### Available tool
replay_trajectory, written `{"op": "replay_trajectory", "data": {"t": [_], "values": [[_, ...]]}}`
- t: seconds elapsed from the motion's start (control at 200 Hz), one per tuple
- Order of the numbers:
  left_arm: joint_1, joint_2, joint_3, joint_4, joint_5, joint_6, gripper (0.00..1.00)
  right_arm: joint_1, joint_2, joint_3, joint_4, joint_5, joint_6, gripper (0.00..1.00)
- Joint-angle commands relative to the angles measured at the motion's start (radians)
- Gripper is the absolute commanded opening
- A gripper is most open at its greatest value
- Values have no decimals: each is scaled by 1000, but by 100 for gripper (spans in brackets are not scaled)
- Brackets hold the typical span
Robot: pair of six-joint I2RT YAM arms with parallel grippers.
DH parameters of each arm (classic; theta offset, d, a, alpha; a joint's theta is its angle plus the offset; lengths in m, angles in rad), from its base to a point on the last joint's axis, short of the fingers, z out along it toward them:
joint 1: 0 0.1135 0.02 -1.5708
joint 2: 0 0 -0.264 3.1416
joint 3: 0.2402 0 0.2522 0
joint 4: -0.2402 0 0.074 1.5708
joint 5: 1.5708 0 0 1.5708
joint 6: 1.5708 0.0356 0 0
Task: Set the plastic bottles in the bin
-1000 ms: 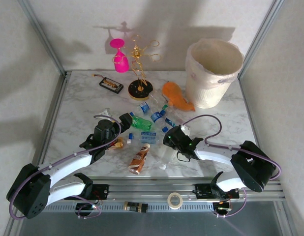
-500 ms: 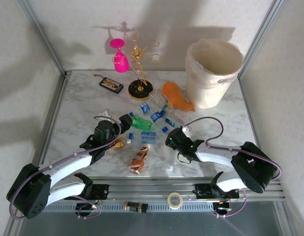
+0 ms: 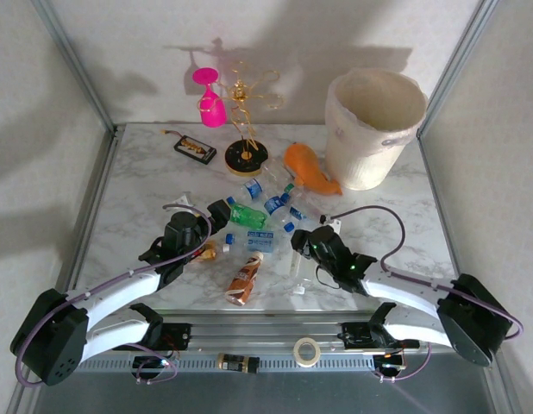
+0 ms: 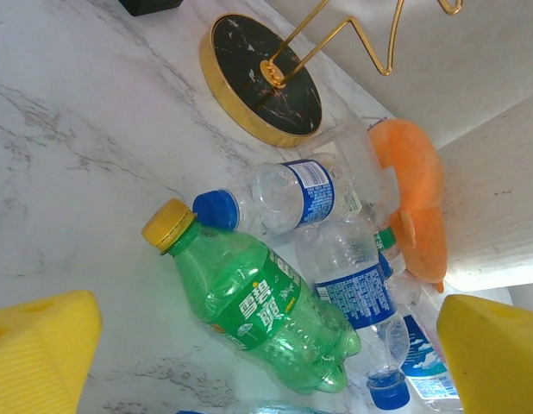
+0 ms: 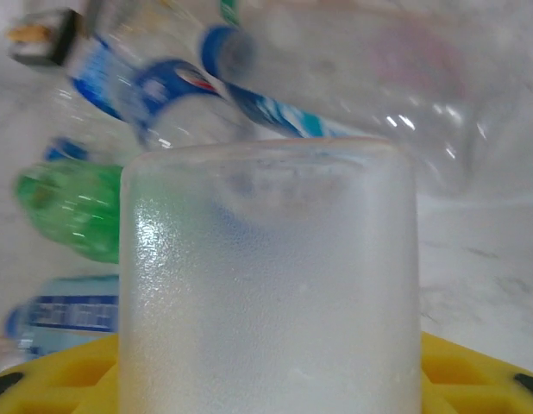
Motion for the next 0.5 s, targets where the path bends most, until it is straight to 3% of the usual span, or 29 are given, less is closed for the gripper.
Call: {"op": "replay_trajectory", "data": {"t": [0.0, 0.265, 0.496], "values": [[3, -14, -3, 13, -20, 5, 100, -11, -57, 44, 53, 13, -152, 42], [5, -21, 1, 32, -30, 10, 100, -117, -108, 238, 28, -61, -380, 41], [5, 2, 7, 65, -14, 7, 100, -242, -51, 480, 16, -131, -551, 41]]}}
